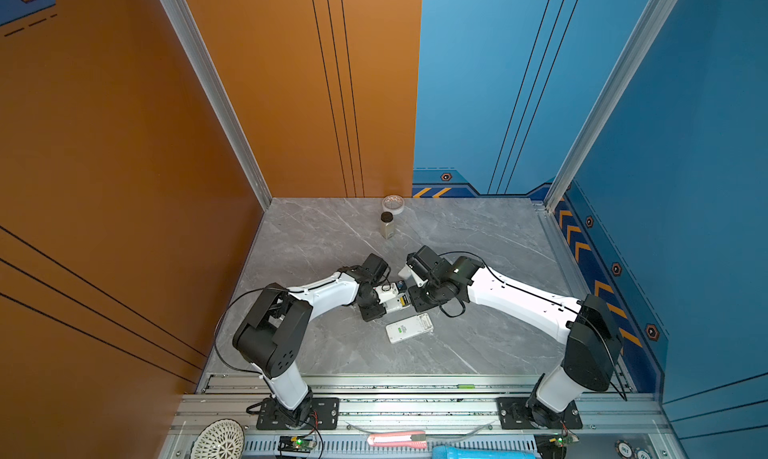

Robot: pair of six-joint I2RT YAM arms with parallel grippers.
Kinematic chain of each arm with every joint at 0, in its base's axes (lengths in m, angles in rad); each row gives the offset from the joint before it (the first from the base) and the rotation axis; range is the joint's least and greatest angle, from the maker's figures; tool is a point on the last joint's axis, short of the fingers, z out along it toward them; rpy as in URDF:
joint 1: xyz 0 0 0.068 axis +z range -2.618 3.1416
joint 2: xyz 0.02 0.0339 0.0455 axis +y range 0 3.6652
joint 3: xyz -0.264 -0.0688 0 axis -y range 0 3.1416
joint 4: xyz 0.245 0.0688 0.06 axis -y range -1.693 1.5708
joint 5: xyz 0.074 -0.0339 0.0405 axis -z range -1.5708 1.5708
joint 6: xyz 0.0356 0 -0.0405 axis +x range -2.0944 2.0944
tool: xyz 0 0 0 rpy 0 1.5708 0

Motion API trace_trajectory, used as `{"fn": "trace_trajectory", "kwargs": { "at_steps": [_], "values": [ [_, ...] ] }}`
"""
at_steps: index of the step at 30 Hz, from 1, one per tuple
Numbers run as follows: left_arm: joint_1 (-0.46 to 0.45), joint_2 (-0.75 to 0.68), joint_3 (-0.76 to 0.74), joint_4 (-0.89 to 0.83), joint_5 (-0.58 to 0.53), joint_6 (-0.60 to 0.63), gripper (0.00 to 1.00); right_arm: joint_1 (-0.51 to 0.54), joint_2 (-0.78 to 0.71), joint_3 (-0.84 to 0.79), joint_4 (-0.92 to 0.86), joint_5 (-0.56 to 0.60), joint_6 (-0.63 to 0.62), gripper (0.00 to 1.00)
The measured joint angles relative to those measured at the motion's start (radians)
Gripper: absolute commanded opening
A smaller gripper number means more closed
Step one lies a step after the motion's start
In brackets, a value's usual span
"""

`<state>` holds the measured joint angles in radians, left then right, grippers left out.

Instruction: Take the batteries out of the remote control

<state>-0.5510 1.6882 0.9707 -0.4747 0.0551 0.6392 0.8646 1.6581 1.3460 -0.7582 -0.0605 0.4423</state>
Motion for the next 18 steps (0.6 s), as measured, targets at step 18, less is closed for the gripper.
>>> {"fn": "trace_trajectory", "kwargs": {
  "at_steps": [18],
  "values": [
    [0.0,0.0,0.0,0.0,0.0,0.0,0.32,-0.001,0.009,-0.006,0.0,0.012,0.0,0.0]
  ]
}}
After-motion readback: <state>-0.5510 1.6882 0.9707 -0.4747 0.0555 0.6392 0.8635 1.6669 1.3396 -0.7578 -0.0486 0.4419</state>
